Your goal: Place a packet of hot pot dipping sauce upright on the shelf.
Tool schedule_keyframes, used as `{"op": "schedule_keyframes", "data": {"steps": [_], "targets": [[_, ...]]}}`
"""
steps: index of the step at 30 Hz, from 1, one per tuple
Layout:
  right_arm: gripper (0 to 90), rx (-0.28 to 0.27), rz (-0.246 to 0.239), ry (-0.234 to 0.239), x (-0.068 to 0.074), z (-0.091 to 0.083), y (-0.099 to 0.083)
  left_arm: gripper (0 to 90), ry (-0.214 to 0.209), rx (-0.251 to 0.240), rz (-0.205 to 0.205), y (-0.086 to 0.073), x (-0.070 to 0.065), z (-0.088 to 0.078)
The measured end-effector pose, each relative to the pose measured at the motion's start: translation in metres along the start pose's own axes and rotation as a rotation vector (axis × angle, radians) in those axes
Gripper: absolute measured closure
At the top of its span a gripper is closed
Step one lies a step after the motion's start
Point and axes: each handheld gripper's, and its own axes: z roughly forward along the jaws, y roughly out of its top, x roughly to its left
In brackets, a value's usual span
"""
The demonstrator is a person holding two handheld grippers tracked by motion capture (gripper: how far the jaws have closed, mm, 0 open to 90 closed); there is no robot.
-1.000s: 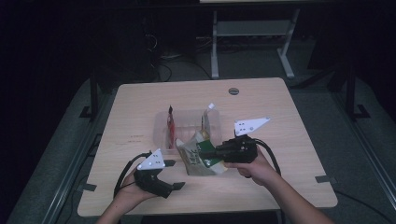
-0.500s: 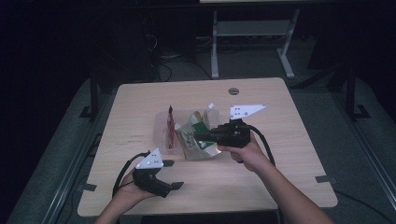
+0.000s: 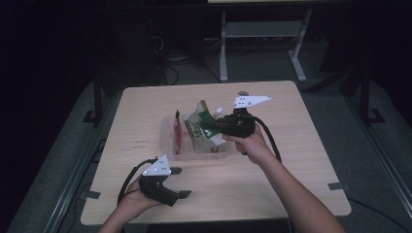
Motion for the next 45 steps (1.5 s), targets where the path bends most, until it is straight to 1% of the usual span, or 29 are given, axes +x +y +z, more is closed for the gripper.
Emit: {"op": "schedule_keyframes", "data": {"steps": [6,9,11,13,16,18,19,21,23,27,29,32,36,39,41,43,45], "targets": [[89.9,0.037,0.007,-0.025,-0.006,0.01,-0.008,17.3,-0.005,0.01,0.009,-0.001,0.001,0.001],[89.8,0.046,0.004,-0.031,-0.008,0.016,-0.011,17.4,-0.006,0.017,0.012,0.0,0.0,0.002],[89.7,0.054,0.01,-0.032,-0.008,0.019,-0.011,17.3,-0.009,0.019,0.011,-0.001,0.0,0.002],[89.3,0.073,0.007,-0.044,-0.008,0.023,-0.013,17.3,-0.009,0.022,0.01,-0.001,0.0,0.003],[87.1,0.101,0.0,-0.071,-0.009,0.028,-0.015,17.3,-0.009,0.024,0.013,-0.001,0.001,0.003],[84.2,0.104,-0.002,-0.078,-0.01,0.028,-0.016,17.4,-0.009,0.022,0.008,-0.002,0.001,0.003],[84.3,0.099,0.001,-0.082,-0.01,0.028,-0.015,17.3,-0.009,0.022,0.007,-0.002,0.001,0.003],[84.3,0.102,-0.011,-0.094,-0.01,0.026,-0.014,17.3,-0.01,0.026,0.007,-0.002,0.002,0.004],[84.2,0.104,-0.009,-0.098,-0.01,0.025,-0.014,17.3,-0.013,0.031,0.009,-0.002,0.001,0.004],[81.5,0.106,-0.015,-0.107,-0.009,0.022,-0.014,17.4,-0.014,0.028,0.004,-0.002,0.001,0.005],[78.4,0.109,-0.018,-0.109,-0.009,0.019,-0.013,17.3,-0.013,0.03,0.006,-0.002,0.001,0.005],[71.1,0.103,-0.025,-0.115,-0.006,0.013,-0.011,17.3,-0.013,0.032,0.003,-0.002,0.002,0.005],[67.1,0.108,-0.025,-0.115,-0.003,0.004,-0.009,17.3,-0.012,0.03,0.001,-0.002,0.002,0.005],[64.1,0.115,-0.047,-0.117,0.0,-0.001,-0.01,17.3,-0.013,0.032,0.0,-0.002,0.002,0.005],[62.6,0.121,-0.05,-0.111,0.002,-0.004,-0.011,17.3,-0.011,0.034,0.005,-0.002,0.002,0.006],[63.1,0.133,-0.055,-0.109,0.005,-0.007,-0.012,17.3,-0.009,0.032,0.003,-0.002,0.002,0.006],[68.4,0.136,-0.058,-0.101,0.008,-0.011,-0.013,17.3,-0.008,0.032,0.001,-0.002,0.002,0.006]]}}
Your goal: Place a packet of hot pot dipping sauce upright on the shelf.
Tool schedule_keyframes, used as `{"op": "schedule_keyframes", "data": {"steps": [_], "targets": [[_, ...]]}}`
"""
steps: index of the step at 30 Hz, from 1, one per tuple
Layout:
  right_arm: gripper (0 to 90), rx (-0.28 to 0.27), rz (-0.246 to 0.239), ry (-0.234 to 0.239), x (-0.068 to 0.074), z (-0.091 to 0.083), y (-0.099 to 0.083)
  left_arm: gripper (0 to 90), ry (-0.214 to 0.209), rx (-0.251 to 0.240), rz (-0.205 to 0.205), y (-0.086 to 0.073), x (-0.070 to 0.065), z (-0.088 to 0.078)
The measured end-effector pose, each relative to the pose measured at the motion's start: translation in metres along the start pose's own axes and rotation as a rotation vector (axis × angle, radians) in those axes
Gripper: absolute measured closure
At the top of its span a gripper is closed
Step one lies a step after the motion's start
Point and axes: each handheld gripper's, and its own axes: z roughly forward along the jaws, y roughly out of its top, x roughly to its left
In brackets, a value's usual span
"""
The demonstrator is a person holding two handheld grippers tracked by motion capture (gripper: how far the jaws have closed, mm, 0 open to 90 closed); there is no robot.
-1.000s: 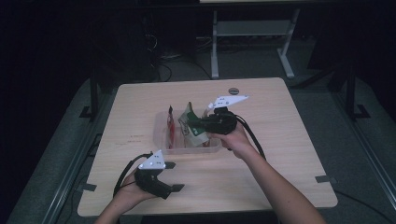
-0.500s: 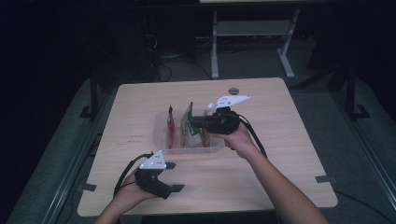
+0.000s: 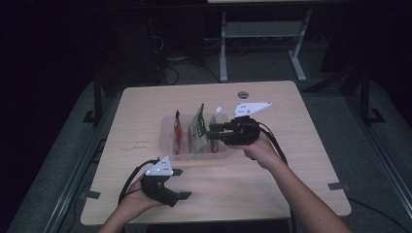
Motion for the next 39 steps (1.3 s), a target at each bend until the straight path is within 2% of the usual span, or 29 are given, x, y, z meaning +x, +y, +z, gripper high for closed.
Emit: {"op": "schedule_keyframes", "data": {"steps": [5,9,12,14,20,23,26,33,39], "targets": [[89.2,0.011,-0.026,0.026,0.007,-0.01,-0.009,17.3,0.003,0.007,-0.003,0.0,0.0,-0.001],[89.8,0.053,-0.046,0.073,0.011,-0.011,-0.018,17.4,0.003,0.012,0.003,0.0,0.0,0.0],[89.7,0.084,-0.063,0.089,0.011,-0.004,-0.021,17.4,0.0,0.017,0.005,0.001,-0.001,0.001],[89.7,0.08,-0.061,0.103,0.008,0.002,-0.021,17.3,-0.001,0.019,0.002,0.0,-0.001,0.001],[89.8,0.053,-0.041,0.103,-0.004,0.023,-0.016,17.3,0.0,0.019,-0.003,-0.001,0.001,0.0],[89.7,0.062,-0.066,0.065,-0.005,0.033,-0.01,17.3,0.002,0.017,-0.006,-0.002,0.002,0.0],[89.7,0.059,-0.052,0.049,-0.008,0.038,-0.006,17.4,0.002,0.018,-0.003,-0.002,0.003,-0.001],[89.7,0.044,-0.057,0.071,-0.002,0.026,-0.008,17.4,0.005,0.022,-0.004,-0.003,0.005,-0.001],[86.0,0.085,-0.052,0.075,0.004,0.011,-0.02,17.4,0.002,0.024,-0.011,-0.002,0.004,0.0]]}}
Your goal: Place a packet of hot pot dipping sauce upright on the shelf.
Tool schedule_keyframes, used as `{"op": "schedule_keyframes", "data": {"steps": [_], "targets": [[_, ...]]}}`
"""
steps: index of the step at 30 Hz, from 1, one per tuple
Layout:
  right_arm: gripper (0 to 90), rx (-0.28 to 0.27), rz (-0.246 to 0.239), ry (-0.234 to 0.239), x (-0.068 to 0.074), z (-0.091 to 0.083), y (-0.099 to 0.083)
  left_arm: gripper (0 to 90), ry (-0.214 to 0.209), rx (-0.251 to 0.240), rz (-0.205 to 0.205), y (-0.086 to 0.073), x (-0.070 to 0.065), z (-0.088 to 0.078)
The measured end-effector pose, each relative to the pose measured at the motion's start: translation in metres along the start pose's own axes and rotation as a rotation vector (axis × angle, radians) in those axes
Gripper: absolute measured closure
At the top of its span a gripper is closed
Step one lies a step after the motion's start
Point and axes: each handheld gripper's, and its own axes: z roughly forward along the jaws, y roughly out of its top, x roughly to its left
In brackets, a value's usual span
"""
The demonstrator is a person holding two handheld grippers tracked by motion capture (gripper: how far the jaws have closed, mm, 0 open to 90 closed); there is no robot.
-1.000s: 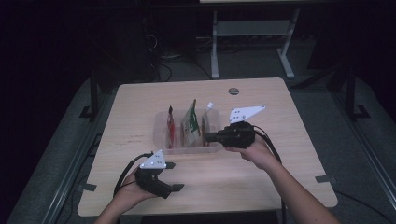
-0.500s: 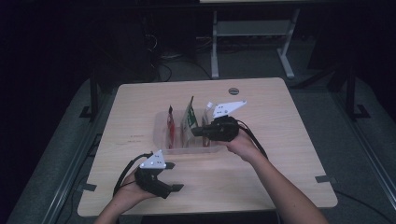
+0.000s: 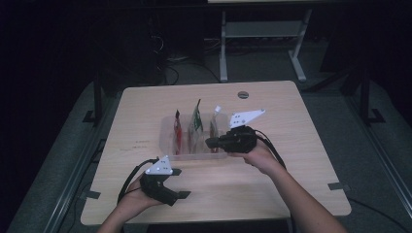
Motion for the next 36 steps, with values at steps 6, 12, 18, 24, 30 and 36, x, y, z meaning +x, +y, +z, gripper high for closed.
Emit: {"op": "schedule_keyframes", "data": {"steps": [6,12,18,24,30,36], "targets": [[75.3,0.063,0.023,-0.011,0.007,-0.011,-0.015,17.4,-0.001,0.008,0.009,0.001,0.0,0.001],[60.3,0.113,0.039,-0.044,0.012,-0.018,-0.031,17.4,-0.006,0.015,0.011,0.0,0.0,0.001],[45.2,0.16,0.027,-0.125,0.02,-0.029,-0.048,17.6,-0.009,0.029,0.021,-0.001,0.001,0.002],[37.9,0.177,0.031,-0.185,0.025,-0.046,-0.067,17.5,-0.016,0.038,0.021,-0.004,0.001,0.004],[31.0,0.181,0.048,-0.232,0.027,-0.061,-0.087,17.5,-0.018,0.058,0.028,-0.007,0.003,0.007],[26.7,0.205,0.06,-0.29,0.03,-0.076,-0.108,17.4,0.001,0.055,0.003,-0.008,0.004,0.002]]}}
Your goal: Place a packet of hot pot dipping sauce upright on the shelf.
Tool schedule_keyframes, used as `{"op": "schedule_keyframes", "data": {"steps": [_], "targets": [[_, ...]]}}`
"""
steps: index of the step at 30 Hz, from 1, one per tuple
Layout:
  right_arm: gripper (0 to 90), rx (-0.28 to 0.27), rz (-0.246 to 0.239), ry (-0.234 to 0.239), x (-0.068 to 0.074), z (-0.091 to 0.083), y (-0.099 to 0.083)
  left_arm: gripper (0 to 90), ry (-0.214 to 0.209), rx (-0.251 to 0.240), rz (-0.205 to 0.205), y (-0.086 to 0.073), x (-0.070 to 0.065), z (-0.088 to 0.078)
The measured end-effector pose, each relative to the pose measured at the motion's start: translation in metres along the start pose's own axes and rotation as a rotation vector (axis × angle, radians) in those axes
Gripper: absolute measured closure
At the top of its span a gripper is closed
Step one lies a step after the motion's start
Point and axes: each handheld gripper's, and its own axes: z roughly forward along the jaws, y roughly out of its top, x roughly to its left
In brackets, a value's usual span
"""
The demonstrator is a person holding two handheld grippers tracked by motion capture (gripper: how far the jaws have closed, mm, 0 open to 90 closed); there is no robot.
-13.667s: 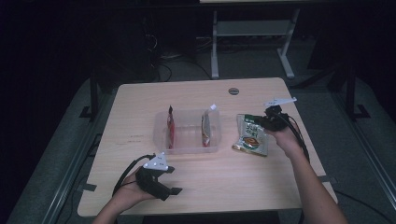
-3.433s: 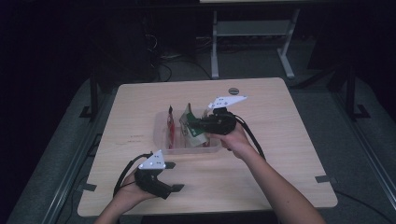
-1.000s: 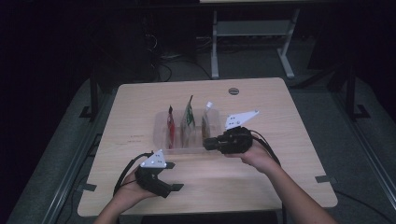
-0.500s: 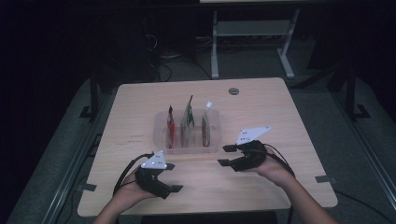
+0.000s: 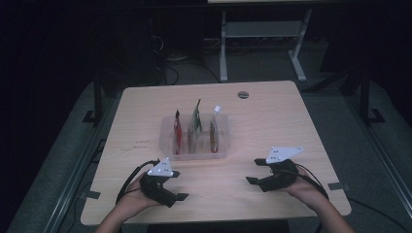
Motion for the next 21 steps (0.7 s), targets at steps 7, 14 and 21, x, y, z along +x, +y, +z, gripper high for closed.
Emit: {"op": "schedule_keyframes", "data": {"steps": [7,14,21], "targets": [[24.3,0.034,0.0,-0.062,-0.005,-0.008,-0.023,17.4,0.025,0.004,-0.026,-0.019,0.002,-0.009],[22.0,0.028,0.003,-0.079,-0.011,-0.006,-0.028,17.4,0.04,0.086,0.01,-0.027,0.008,-0.004],[18.6,0.017,0.002,-0.083,-0.012,-0.007,-0.029,15.7,0.046,0.081,0.004,-0.029,0.011,-0.002]]}}
